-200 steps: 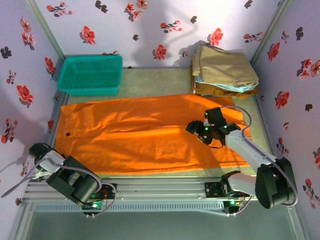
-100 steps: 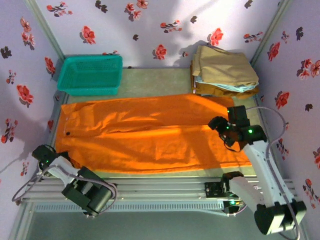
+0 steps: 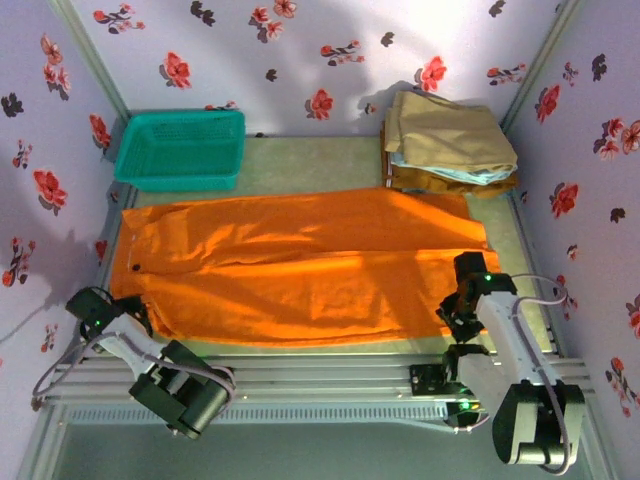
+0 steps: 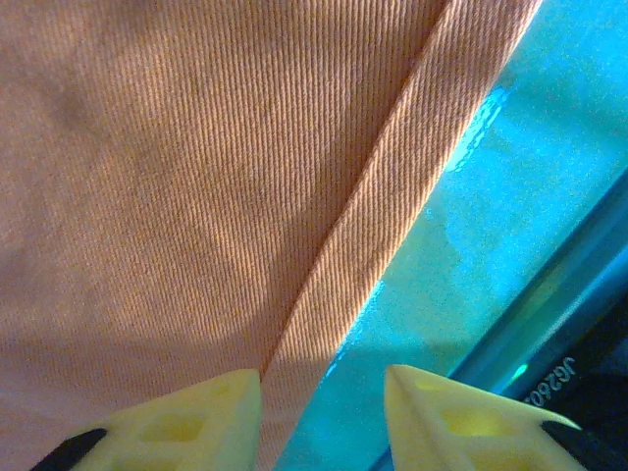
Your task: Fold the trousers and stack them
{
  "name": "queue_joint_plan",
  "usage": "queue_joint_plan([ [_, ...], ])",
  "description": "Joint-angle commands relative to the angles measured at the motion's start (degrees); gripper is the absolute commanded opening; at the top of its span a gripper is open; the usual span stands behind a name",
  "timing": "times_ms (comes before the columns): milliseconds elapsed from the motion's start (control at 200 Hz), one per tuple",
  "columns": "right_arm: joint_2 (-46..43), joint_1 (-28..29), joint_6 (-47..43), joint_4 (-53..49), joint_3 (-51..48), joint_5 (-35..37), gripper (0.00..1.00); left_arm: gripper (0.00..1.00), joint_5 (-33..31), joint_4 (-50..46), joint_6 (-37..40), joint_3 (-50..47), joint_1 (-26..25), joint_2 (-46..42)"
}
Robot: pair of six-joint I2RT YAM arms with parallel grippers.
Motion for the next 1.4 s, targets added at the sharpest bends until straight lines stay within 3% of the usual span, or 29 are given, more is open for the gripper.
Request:
queue_joint_plan([
  [0, 0.4, -0.4, 4.2, 0.5, -3.6, -1.0, 0.4, 0.0, 3.5, -0.9, -0.6, 1.3, -0.5, -1.3],
  [190, 1.2, -0.1, 7.4, 3.8, -4.6, -2.4, 0.5, 0.0, 4.2, -1.1, -1.7, 1.6, -0.6, -2.6],
  [420, 1.1, 4.4, 15.1, 7.2, -5.4, -3.9, 0.5, 0.0, 4.9, -1.4, -2.7, 3.2, -0.7, -3.3],
  [600, 0.2, 8.5, 19.4, 5.9, -5.3, -1.0, 0.51, 0.0, 4.9, -0.6, -2.6, 3.2, -0.7, -2.6],
  [825, 0.3, 10.7, 21.3, 5.1, -4.7, 1.1, 0.38, 0.0, 5.5, -1.2, -2.6, 4.5, -0.7, -2.1],
  [930, 0.5, 11.2, 21.6, 5.2, -4.6, 1.5, 0.37, 0.0, 5.8, -1.7, -3.0, 5.2, -0.7, -2.8],
  [1140, 1.1, 14.4, 26.4, 10.9, -6.7, -0.5, 0.5, 0.0, 6.6, -3.3, -3.4, 6.9, -0.7, -4.2],
  [1285, 3.1, 15.5, 27.9, 15.1, -8.9, -0.1, 0.45, 0.0, 6.6, -3.0, -3.8, 7.0, -0.7, -4.1],
  [1395, 3.4, 16.0, 28.4, 15.3, -9.2, -0.3, 0.33, 0.0, 6.6, -3.5, -3.3, 7.4, -0.7, -3.7],
])
